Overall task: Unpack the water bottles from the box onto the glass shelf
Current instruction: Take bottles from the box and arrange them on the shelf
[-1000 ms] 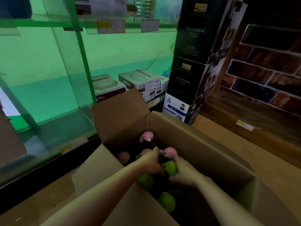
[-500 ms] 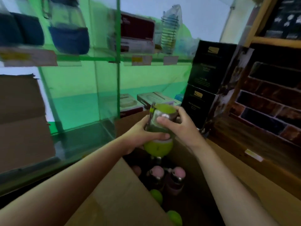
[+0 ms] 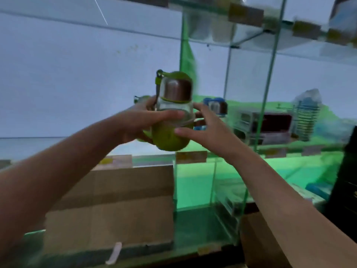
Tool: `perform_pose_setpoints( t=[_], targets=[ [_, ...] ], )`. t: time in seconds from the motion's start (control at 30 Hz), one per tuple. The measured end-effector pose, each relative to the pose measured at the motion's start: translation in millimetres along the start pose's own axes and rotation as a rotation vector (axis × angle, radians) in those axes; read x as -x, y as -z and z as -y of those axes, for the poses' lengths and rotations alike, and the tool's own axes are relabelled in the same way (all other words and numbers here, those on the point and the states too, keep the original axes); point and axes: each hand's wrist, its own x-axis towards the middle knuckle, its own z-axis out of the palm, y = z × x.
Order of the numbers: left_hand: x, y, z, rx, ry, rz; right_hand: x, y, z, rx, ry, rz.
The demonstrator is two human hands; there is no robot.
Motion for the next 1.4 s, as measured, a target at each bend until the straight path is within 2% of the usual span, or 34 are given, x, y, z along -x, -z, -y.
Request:
perform_pose_setpoints(
  t=[0.23,0.43,0.63,0.73,0.9,1.0,1.1,1.27,1.4],
  targets=[
    [-14.6,93.9,29.8,-0.106,0.177,-0.105,-45.7,-62.7,27.4,0.103,0.025,0.114],
    [-27.4,100.8,79.6,-0.051,0.259,-0.128,-40.2,-63.7,17.9,0.13,-0.055,0.12],
    [-29.0,99.1,79.4,-0.013,0.306,-0.132,-31.6,-59.7,13.3,0.136,-0.099,0.082],
    [-23.9,93.3,74.0,-0.059,0.308,-0.236,-24.7,-58.4,14.7,0.128,-0.085,0.089],
    [-8.7,80.2,58.7,-0.234,0.257,-0.551,-10.5,-46.0,17.6,0.088,-0.075,0.066],
    [5.7,63.7,42.9,-0.272,0.18,-0.603,3.2,-38.1,16.5,0.083,-0.064,0.049],
    [17.6,35.1,33.4,-0.251,0.115,-0.537,20.7,-27.2,9.6,0.034,-0.071,0.022],
    [24.7,-42.1,35.2,-0.131,0.048,-0.242,62.0,-2.3,-21.5,-0.057,-0.139,-0.1],
    [21.1,-128.3,58.1,-0.067,0.063,-0.119,110.7,28.9,-73.5,-0.113,-0.326,-0.193]
  ],
)
